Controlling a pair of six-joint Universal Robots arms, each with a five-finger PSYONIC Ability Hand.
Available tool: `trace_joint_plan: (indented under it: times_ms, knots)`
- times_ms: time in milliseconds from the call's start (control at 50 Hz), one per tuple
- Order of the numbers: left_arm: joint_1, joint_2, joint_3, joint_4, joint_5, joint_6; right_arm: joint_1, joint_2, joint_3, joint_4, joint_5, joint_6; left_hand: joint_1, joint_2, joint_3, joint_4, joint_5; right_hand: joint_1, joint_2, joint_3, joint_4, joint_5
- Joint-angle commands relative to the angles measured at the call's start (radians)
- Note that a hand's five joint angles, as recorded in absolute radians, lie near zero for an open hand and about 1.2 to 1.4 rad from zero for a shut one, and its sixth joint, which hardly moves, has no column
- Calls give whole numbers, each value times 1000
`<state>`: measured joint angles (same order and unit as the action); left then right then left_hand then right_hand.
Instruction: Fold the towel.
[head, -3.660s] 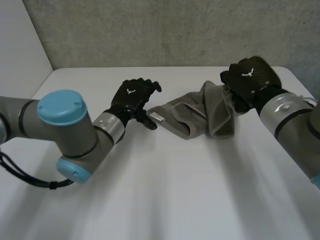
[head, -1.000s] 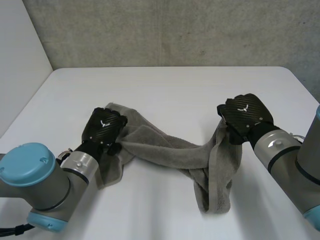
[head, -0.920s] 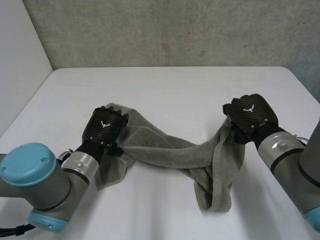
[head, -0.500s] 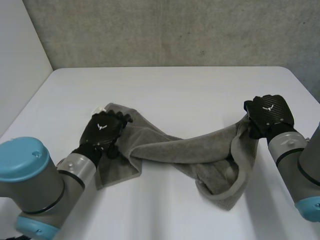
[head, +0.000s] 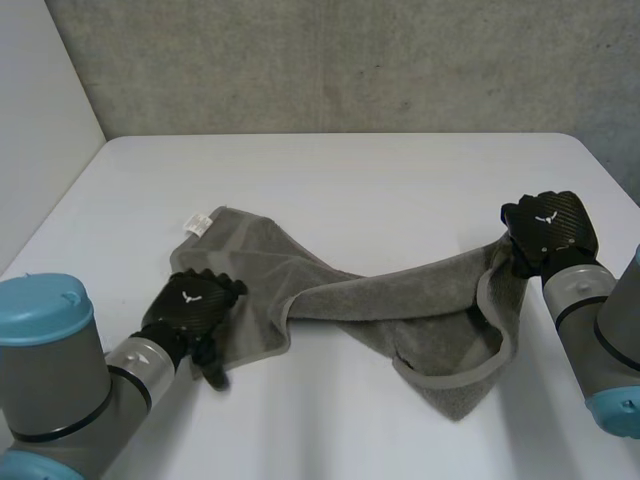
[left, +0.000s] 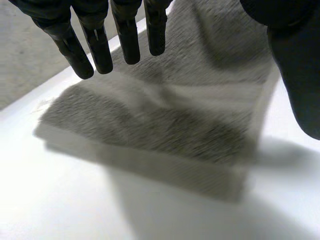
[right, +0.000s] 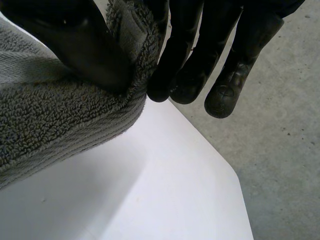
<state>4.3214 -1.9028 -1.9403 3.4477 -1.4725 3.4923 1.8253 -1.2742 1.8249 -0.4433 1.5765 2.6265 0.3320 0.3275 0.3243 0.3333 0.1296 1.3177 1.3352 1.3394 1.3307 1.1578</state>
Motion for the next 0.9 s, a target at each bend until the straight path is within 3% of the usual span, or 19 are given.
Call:
trace_joint_plan:
  times_ms: [20, 800, 900]
  knots:
    - [4, -54, 4, 62, -92, 117, 6, -1, 4, 0, -1, 0, -54, -49, -46, -55, -26, 79, 61, 57, 66, 64]
    - [9, -148, 84, 131, -91, 132, 11, 6, 11, -2, -4, -5, -54, -49, -46, -55, -26, 79, 61, 57, 66, 64]
    - [9, -150, 116, 188, -92, 126, 14, 6, 13, 0, -4, -5, -25, -20, -17, -26, 3, 79, 61, 57, 66, 64]
